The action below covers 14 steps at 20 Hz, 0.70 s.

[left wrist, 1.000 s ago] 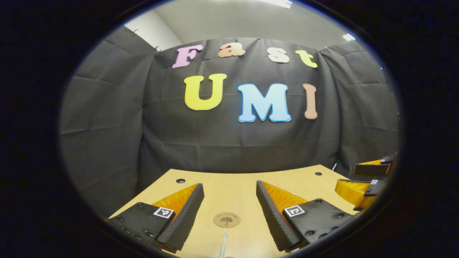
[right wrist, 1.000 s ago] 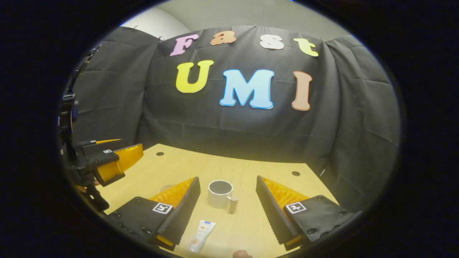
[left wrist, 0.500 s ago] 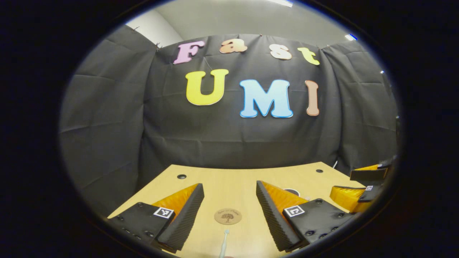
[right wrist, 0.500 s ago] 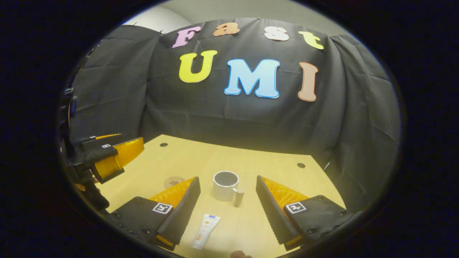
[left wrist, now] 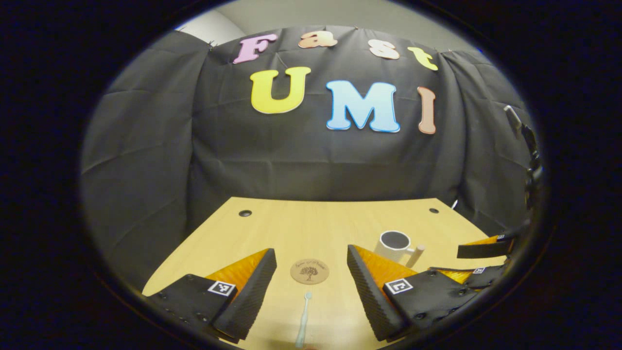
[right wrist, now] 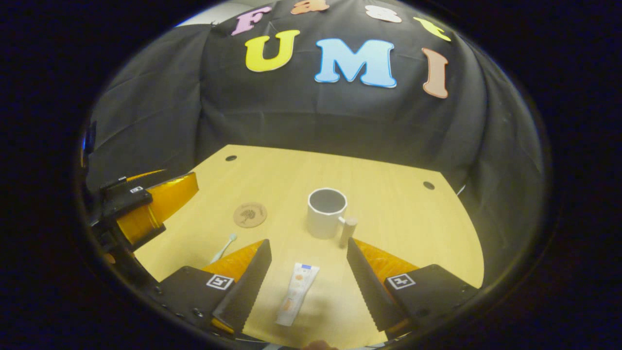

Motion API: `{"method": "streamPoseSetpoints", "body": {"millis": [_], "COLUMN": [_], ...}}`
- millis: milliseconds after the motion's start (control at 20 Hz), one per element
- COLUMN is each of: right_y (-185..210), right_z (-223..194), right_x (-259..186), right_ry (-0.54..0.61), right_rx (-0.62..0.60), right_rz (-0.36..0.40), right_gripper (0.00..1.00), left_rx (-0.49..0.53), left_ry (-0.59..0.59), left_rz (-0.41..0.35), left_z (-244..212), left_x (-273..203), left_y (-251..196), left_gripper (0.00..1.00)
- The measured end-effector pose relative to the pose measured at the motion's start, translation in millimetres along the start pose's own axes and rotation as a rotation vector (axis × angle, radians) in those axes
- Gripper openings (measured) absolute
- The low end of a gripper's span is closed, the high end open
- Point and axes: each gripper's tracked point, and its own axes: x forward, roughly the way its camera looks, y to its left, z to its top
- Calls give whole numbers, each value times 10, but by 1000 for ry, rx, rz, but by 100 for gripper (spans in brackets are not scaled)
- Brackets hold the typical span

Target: Put the toothbrush and toothpaste on the desktop into the cup, then pick up the cup and place it on the coaster on the desktop.

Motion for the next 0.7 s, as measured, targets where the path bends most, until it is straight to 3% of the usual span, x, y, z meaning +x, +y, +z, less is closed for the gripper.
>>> {"method": "streamPoseSetpoints", "body": {"millis": [700], "right_y": [124], "right_z": [-561], "right_x": [287], "right_ry": [303], "right_rx": [108], "right_rz": [36], "right_gripper": [99], "left_rx": [-48], "left_ry": [507], "left_rz": [-19], "left_z": [-859], "left_x": [-39], "left_y": [18], "left_gripper": [97]}}
